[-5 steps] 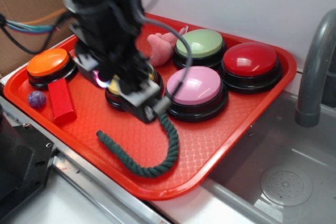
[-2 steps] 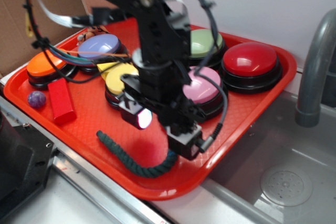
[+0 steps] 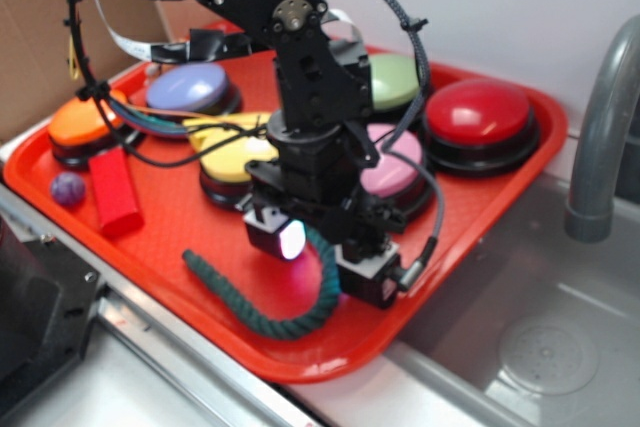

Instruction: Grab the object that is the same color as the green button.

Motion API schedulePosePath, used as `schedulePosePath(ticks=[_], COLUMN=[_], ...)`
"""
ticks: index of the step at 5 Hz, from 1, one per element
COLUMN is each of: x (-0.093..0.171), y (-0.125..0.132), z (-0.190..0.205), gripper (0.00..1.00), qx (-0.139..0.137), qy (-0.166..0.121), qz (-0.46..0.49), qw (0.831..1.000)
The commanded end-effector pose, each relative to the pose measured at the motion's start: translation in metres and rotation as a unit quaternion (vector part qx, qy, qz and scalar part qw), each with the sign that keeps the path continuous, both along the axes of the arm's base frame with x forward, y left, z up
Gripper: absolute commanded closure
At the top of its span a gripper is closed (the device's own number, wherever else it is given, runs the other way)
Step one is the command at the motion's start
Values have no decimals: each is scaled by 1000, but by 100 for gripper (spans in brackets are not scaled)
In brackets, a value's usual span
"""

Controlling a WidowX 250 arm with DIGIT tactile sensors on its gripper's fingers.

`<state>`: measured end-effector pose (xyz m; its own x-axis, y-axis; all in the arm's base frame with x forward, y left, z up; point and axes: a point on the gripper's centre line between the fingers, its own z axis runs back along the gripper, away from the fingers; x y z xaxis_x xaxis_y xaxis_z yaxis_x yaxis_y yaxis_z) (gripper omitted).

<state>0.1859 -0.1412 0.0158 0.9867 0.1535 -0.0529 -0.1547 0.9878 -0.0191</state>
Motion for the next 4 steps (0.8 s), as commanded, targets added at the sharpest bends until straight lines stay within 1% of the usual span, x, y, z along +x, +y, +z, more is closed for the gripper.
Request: schedulePosePath(ticks=[1,3,4], x=[4,4,4], y=[-1,-1,0], z=[1,1,1], gripper=[100,100,100], qx=[-2,-14,-13], qy=[-16,-19,-13], qz=[24,15,6], qw=[1000,1000,1000])
